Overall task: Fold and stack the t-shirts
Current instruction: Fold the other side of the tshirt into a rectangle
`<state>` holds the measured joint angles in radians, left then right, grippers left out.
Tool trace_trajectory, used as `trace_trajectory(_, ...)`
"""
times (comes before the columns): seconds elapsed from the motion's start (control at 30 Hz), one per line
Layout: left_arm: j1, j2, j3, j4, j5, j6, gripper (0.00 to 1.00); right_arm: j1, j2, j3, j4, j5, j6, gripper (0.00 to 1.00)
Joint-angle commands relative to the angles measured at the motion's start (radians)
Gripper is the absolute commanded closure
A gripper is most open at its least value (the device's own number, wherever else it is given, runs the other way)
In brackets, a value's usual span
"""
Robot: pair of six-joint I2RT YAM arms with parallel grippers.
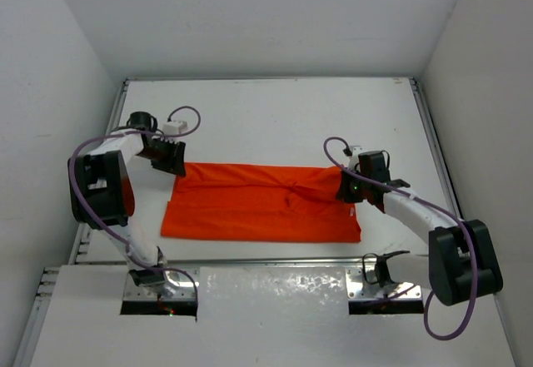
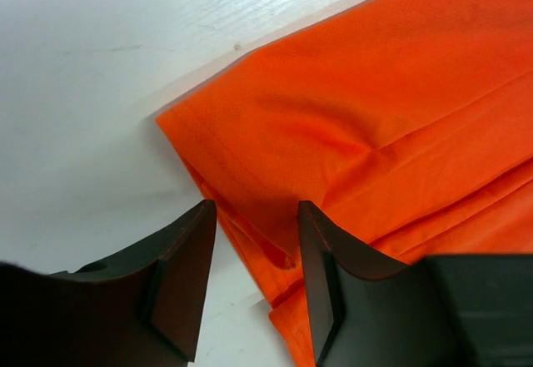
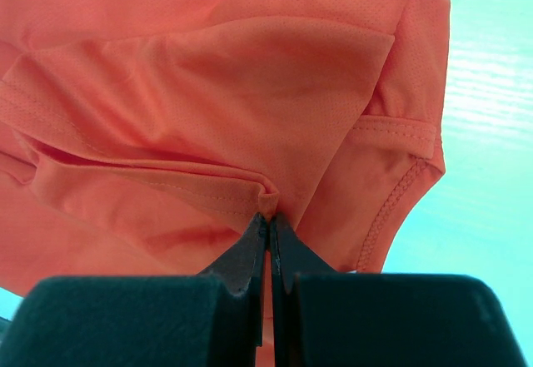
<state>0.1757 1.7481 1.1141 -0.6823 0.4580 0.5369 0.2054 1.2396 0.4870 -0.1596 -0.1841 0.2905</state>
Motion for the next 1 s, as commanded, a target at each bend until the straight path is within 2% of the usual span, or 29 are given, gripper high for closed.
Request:
trace_trajectory(0.0,-0.021,-0.044,-0.01,0.017,0.037,0.009,0.59,0.002,-0.002,0.042,0.014,0.011,-0.011,1.0)
trace_trajectory(0.17,-0.021,-0.067,-0.017,0.009,0.073,0.028,0.6,0.002,0.0,0.044,0.008,0.014,-0.013,1.0)
trace_trajectory(0.37,-0.021,-0.061,-0.036,-0.04,0.027,0.037,0.61,0.002,-0.008,0.044,-0.004,0.021,-0.019,1.0)
trace_trajectory(0.5,-0.022,-0.068,-0.054,-0.023,0.05,0.026,0.67,0.002,-0.006,0.041,-0.001,0.023,-0.016,1.0)
trace_trajectory(0.67,-0.03,-0.03,-0.04,-0.032,0.068,0.021,0.69,0.003,-0.005,0.045,-0.003,0.021,-0.013,1.0)
trace_trajectory(0.87,-0.028,-0.033,-0.014,-0.072,0.094,0.029,0.63,0.002,-0.005,0.061,-0.015,0.026,-0.022,1.0)
trace_trajectory(0.97,-0.028,-0.055,0.012,-0.089,0.126,0.021,0.52,0.002,-0.002,0.059,-0.015,0.029,-0.022,1.0)
